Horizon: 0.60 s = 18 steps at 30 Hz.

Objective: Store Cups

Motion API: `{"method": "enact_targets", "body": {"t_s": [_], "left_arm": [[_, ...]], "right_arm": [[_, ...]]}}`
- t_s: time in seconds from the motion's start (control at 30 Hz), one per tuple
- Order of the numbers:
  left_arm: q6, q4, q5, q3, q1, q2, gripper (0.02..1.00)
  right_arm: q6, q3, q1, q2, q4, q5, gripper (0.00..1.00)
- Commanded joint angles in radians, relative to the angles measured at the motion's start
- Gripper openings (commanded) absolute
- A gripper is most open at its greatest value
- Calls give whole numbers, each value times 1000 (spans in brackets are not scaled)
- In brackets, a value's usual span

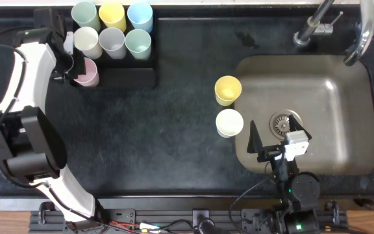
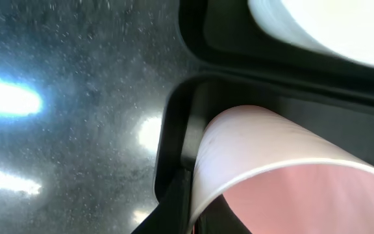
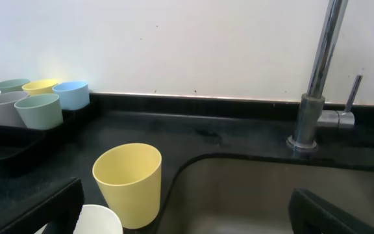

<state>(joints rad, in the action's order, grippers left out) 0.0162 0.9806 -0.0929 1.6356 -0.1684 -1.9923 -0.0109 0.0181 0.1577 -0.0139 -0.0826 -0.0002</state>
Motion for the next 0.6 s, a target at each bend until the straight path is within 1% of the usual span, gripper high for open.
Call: {"method": "enact_targets", "body": {"t_s": [0.03,0.33,0.6], "left_arm": [[-21,-10,20,1,-23,-8,82],[-21,-36,33,1,-30,-10,119],[-21,-38,32,1,-30,-17,187]], "right_arm": [[4,-13,-1,10,5,1,996],[4,-13,-1,10,5,1,998],[4,-13,-1,10,5,1,996]]}}
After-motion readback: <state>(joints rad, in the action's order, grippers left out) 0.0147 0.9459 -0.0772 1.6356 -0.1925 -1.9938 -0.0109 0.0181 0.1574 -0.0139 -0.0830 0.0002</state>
